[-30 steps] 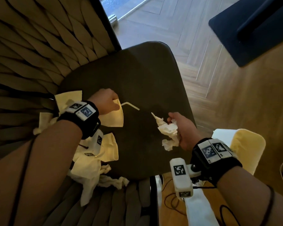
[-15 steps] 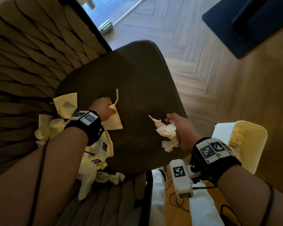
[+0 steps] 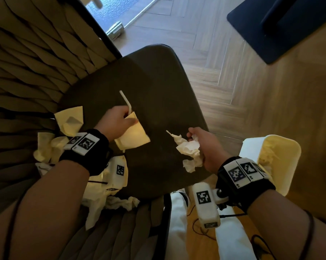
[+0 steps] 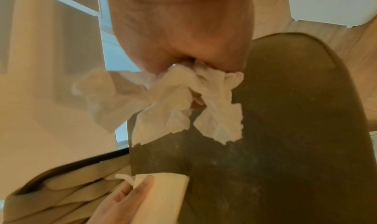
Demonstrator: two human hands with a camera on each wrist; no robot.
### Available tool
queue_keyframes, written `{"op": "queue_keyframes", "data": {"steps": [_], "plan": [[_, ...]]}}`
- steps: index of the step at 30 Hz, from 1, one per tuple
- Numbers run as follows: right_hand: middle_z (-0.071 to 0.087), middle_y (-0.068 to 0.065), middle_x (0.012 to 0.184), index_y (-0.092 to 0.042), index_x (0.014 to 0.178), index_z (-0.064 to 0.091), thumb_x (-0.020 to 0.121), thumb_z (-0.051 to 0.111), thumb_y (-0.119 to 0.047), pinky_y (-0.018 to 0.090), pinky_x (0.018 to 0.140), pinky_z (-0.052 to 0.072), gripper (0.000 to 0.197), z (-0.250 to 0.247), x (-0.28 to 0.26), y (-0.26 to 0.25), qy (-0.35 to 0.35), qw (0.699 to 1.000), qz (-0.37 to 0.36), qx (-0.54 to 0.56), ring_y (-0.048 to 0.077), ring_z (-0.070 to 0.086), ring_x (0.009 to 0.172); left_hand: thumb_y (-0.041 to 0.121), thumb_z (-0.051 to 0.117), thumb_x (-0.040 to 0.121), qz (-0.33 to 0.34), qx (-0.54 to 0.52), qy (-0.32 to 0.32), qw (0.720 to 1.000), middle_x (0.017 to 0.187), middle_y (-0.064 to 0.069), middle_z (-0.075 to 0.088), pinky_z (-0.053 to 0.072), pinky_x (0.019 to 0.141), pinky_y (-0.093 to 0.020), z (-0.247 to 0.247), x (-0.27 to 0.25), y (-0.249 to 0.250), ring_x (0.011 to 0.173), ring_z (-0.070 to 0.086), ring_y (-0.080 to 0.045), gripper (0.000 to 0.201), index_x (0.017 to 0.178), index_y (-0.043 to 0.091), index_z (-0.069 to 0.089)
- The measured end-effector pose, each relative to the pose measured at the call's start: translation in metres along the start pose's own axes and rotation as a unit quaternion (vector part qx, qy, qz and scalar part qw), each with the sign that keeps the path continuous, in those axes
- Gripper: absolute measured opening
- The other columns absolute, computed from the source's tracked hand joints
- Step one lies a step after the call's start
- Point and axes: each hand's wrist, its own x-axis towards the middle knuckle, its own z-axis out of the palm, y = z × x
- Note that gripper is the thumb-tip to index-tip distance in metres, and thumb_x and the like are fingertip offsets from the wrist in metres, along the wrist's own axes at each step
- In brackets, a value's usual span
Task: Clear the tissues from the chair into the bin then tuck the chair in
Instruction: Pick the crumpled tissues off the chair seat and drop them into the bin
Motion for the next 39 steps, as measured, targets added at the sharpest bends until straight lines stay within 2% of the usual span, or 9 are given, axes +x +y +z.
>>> {"op": "queue_keyframes", "data": {"steps": [6, 10, 12, 16, 21, 25, 29, 32, 39], "plan": [[0.055, 0.001, 0.064, -0.015, 0.072, 0.057, 0.091, 0.053, -0.025, 0.028, 0.055, 0.042, 0.022, -0.090, -0.013, 0.005, 0.106, 0.986, -0.108, 0.064, 0.014, 0.052, 0.057, 0.031, 0.057, 0.091, 0.183, -0.054, 0.003, 0.982, 0.089, 0.009, 0.061, 0.040, 0.058, -0.015, 0.052, -0.042, 0.120, 0.079, 0.058, -0.002, 0.011, 0.094, 0.021, 0.062], [0.061, 0.005, 0.080, -0.014, 0.082, 0.062, 0.086, 0.057, -0.016, 0.029, 0.062, 0.051, 0.007, -0.197, -0.004, 0.024, 0.259, 0.947, -0.179, -0.069, 0.019, 0.058, 0.069, 0.030, 0.059, 0.089, 0.245, -0.109, -0.072, 0.961, 0.073, -0.002, 0.062, 0.047, 0.059, -0.027, 0.146, -0.065, 0.199, 0.068, 0.059, -0.015, 0.021, 0.078, 0.013, 0.060], [0.063, 0.019, 0.100, -0.005, 0.101, 0.063, 0.081, 0.065, -0.015, 0.034, 0.075, 0.045, 0.022, -0.252, 0.012, 0.042, 0.314, 0.935, -0.109, -0.123, 0.036, 0.059, 0.091, 0.028, 0.060, 0.087, 0.243, -0.111, -0.096, 0.959, 0.063, 0.001, 0.055, 0.041, 0.056, -0.030, 0.200, -0.071, 0.229, 0.059, 0.052, -0.014, 0.024, 0.068, 0.014, 0.057], [0.057, 0.023, 0.125, -0.003, 0.126, 0.054, 0.087, 0.061, -0.012, 0.036, 0.092, 0.039, 0.041, -0.330, 0.044, 0.092, 0.335, 0.937, -0.013, -0.102, 0.036, 0.052, 0.115, 0.023, 0.060, 0.088, 0.228, -0.072, -0.116, 0.964, 0.059, 0.005, 0.048, 0.034, 0.053, -0.024, 0.302, -0.076, 0.265, 0.053, 0.044, -0.011, 0.029, 0.062, 0.015, 0.050], [0.050, 0.018, 0.139, -0.008, 0.134, 0.049, 0.095, 0.049, -0.027, 0.044, 0.101, 0.041, 0.043, -0.364, 0.097, 0.139, 0.218, 0.975, 0.008, 0.054, 0.036, 0.048, 0.127, 0.023, 0.055, 0.090, 0.201, -0.039, -0.082, 0.975, 0.075, -0.007, 0.059, 0.043, 0.066, -0.033, 0.412, -0.056, 0.265, 0.075, 0.057, -0.028, 0.018, 0.075, 0.015, 0.050], [0.041, 0.011, 0.147, -0.016, 0.141, 0.039, 0.093, 0.046, -0.045, 0.045, 0.098, 0.040, 0.057, -0.362, 0.129, 0.163, 0.133, 0.972, 0.022, 0.191, 0.033, 0.041, 0.134, 0.026, 0.053, 0.092, 0.144, 0.035, -0.184, 0.972, 0.125, -0.012, 0.059, 0.045, 0.089, -0.035, 0.462, -0.038, 0.258, 0.112, 0.056, -0.031, 0.041, 0.131, 0.016, 0.045], [0.042, 0.006, 0.142, -0.018, 0.141, 0.038, 0.099, 0.040, -0.032, 0.043, 0.092, 0.045, 0.044, -0.359, 0.126, 0.168, 0.100, 0.985, 0.009, 0.140, 0.028, 0.044, 0.129, 0.021, 0.049, 0.093, 0.119, 0.105, -0.222, 0.962, 0.140, -0.015, 0.048, 0.044, 0.095, -0.038, 0.466, -0.035, 0.247, 0.122, 0.050, -0.032, 0.052, 0.142, 0.012, 0.031], [0.057, 0.009, 0.114, -0.013, 0.122, 0.053, 0.099, 0.042, -0.030, 0.033, 0.068, 0.045, 0.030, -0.353, 0.105, 0.161, 0.109, 0.986, 0.022, 0.127, 0.025, 0.056, 0.101, 0.019, 0.050, 0.093, 0.141, 0.101, -0.199, 0.965, 0.144, -0.011, 0.044, 0.037, 0.104, -0.036, 0.443, -0.046, 0.242, 0.129, 0.044, -0.028, 0.053, 0.143, 0.013, 0.035], [0.068, 0.007, 0.084, -0.018, 0.084, 0.060, 0.094, 0.050, -0.025, 0.036, 0.070, 0.049, 0.015, -0.277, 0.032, 0.107, 0.103, 0.981, -0.140, -0.085, 0.021, 0.064, 0.078, 0.017, 0.053, 0.091, 0.144, -0.004, -0.126, 0.982, 0.105, -0.002, 0.062, 0.050, 0.080, -0.029, 0.321, -0.099, 0.228, 0.094, 0.060, -0.016, 0.018, 0.103, 0.012, 0.065]]}}
